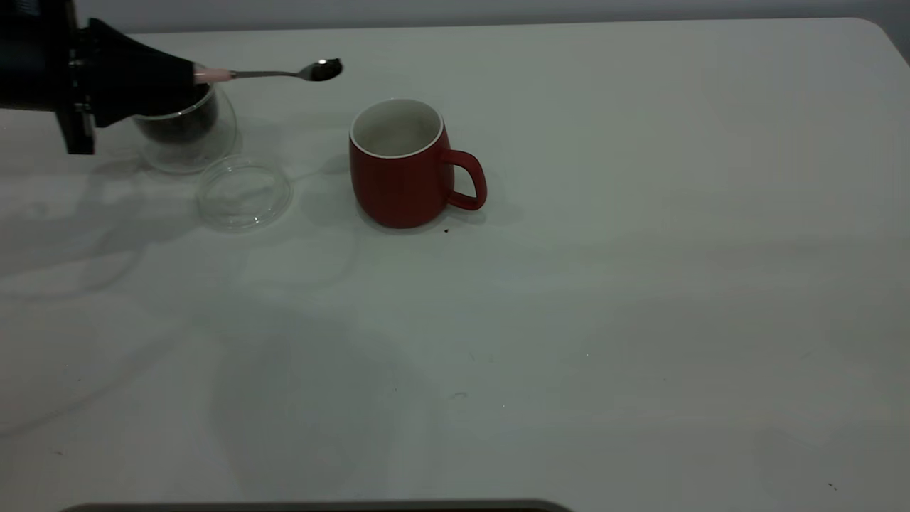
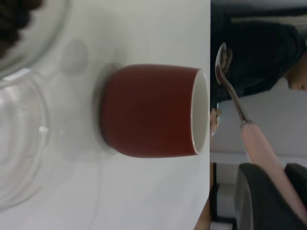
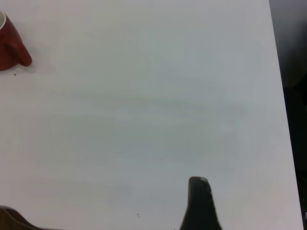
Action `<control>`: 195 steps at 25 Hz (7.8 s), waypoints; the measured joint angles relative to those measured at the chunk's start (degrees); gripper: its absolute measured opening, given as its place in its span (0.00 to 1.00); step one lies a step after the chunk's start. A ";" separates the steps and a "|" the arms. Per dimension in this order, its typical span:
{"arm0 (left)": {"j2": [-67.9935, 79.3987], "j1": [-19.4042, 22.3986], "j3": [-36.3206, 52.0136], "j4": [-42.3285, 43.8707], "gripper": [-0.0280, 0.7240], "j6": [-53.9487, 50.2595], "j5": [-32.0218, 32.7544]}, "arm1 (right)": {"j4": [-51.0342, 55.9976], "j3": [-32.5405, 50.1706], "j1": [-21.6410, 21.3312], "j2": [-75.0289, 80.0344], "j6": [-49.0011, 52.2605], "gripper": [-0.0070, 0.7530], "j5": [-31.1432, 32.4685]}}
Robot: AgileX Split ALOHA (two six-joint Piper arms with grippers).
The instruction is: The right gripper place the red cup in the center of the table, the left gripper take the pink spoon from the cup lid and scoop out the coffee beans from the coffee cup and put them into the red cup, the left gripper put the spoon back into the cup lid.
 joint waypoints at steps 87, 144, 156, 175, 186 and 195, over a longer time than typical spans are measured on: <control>-2.62 14.28 16.71 1.09 0.20 18.23 -13.56 | 0.00 0.00 0.00 0.00 0.00 0.78 0.00; 4.44 7.27 9.81 -4.21 0.88 18.34 -15.23 | 0.00 0.00 0.00 0.00 0.02 0.78 0.00; 4.44 11.62 9.81 -0.82 0.87 15.33 -13.62 | 0.00 0.00 0.00 0.00 0.02 0.78 0.00; -22.97 7.19 9.81 24.35 0.83 -14.32 -23.11 | 0.00 0.00 0.00 0.00 0.02 0.78 0.00; -46.38 -10.50 8.46 66.64 0.83 -56.66 -17.49 | 0.00 0.00 0.00 0.00 0.02 0.78 0.00; -59.92 -12.63 8.55 77.35 0.83 -64.29 1.88 | 0.00 0.00 0.00 0.00 0.02 0.78 0.00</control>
